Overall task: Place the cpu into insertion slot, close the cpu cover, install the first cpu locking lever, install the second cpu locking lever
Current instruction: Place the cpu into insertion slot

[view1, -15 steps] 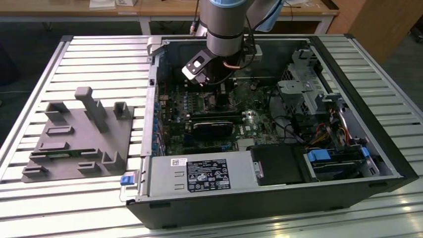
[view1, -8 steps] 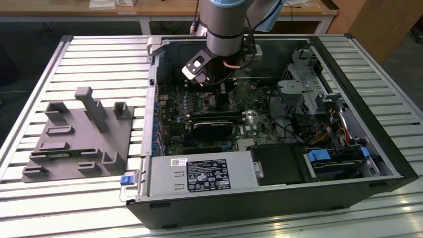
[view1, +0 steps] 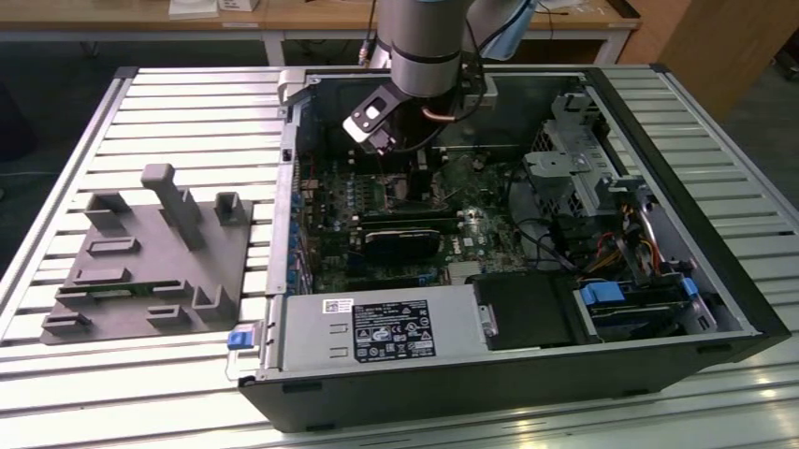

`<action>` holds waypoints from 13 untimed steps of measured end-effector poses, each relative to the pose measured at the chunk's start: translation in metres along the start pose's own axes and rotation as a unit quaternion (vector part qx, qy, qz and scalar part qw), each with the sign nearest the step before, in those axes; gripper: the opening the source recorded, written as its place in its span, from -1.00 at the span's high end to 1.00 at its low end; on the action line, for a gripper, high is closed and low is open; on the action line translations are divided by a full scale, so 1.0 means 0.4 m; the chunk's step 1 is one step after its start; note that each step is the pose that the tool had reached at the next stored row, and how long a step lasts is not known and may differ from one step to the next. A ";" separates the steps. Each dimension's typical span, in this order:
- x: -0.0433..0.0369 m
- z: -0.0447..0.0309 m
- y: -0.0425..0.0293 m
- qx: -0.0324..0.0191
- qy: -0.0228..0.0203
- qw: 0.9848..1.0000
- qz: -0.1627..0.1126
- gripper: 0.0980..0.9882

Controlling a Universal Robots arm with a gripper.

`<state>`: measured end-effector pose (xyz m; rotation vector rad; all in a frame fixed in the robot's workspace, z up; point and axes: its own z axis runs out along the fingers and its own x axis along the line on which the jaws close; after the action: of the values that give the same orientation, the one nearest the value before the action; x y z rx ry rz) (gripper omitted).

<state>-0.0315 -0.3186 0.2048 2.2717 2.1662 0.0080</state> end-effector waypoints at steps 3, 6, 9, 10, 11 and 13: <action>0.000 0.000 0.000 0.000 0.000 1.000 0.000 -0.16; 0.000 -0.001 0.000 0.000 0.000 1.000 0.000 -0.16; 0.000 -0.001 0.000 0.000 0.000 1.000 0.000 -0.13; 0.000 -0.001 0.000 0.000 0.000 1.000 0.000 0.01; 0.000 -0.001 0.000 0.000 0.000 1.000 0.000 0.01; 0.000 -0.002 0.000 0.000 0.000 1.000 0.000 0.28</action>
<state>-0.0315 -0.3187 0.2054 2.2718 2.1662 0.0080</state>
